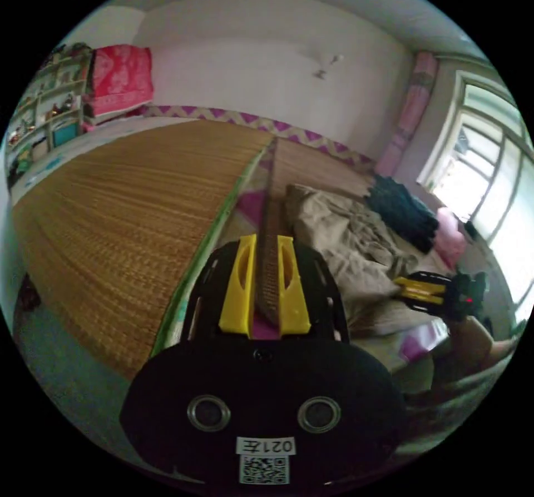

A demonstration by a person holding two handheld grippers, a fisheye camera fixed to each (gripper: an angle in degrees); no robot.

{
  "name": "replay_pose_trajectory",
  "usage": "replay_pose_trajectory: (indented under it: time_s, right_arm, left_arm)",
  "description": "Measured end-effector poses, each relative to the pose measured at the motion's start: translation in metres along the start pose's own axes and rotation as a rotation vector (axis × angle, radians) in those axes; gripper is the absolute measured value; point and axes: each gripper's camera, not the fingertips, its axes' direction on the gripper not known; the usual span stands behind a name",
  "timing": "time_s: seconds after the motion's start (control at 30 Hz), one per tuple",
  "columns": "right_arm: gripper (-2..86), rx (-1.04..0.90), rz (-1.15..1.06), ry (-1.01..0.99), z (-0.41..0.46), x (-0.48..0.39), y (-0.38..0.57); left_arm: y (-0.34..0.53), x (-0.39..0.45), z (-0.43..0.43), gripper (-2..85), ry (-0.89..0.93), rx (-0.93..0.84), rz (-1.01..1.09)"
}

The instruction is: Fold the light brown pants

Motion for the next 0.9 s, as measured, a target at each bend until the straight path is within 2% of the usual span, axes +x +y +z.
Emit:
replay_pose_trajectory:
  time_s: [0.07, 0.1, 0.13, 0.17, 0.23, 0.33, 0.43, 0.5, 0.53, 0.7, 0.8, 0.9]
  right_arm:
    - [4.6, 0.084, 0.164, -0.067, -0.021, 0.025, 0.030]
    - [7.7, 0.120, 0.360, -0.157, -0.032, 0.057, 0.056]
    - [10.1, 0.152, 0.548, -0.203, -0.041, 0.087, 0.087]
    - [10.9, 0.170, 0.628, -0.209, -0.045, 0.101, 0.103]
    - [12.5, 0.182, 0.888, -0.155, -0.049, 0.143, 0.164]
    - [12.0, 0.178, 1.086, -0.251, -0.028, 0.179, 0.217]
    - [9.7, 0.172, 1.162, -0.476, 0.012, 0.196, 0.247]
    - [6.6, 0.170, 1.171, -0.506, 0.022, 0.200, 0.261]
    - [3.2, 0.228, 1.168, -0.500, 0.016, 0.205, 0.274]
    - [1.0, 0.373, 1.145, -0.586, -0.013, 0.234, 0.299]
    - [0.6, 0.419, 1.087, -0.593, -0.037, 0.249, 0.290]
    - [0.5, 0.466, 1.017, -0.585, -0.061, 0.258, 0.273]
  left_arm:
    - [-0.004, 0.020, -0.003, 10.2, 0.130, -0.067, 0.099]
    - [-0.005, 0.036, -0.007, 11.4, 0.183, -0.081, 0.155]
    - [-0.005, 0.053, -0.011, 11.6, 0.203, -0.098, 0.213]
    - [-0.005, 0.062, -0.012, 11.7, 0.202, -0.106, 0.243]
    - [-0.005, 0.095, -0.019, 11.6, 0.199, -0.109, 0.361]
    - [-0.006, 0.133, -0.023, 12.4, 0.203, -0.117, 0.473]
    - [-0.011, 0.162, -0.022, 14.8, 0.323, -0.189, 0.527]
    - [-0.011, 0.177, -0.025, 15.6, 0.312, -0.202, 0.586]
    - [-0.011, 0.185, -0.027, 15.7, 0.292, -0.207, 0.615]
    - [-0.022, 0.212, -0.036, 16.4, 0.279, -0.256, 0.719]
    - [-0.032, 0.227, -0.044, 16.3, 0.195, -0.253, 0.778]
    - [-0.048, 0.220, -0.056, 8.3, -0.024, -0.209, 0.733]
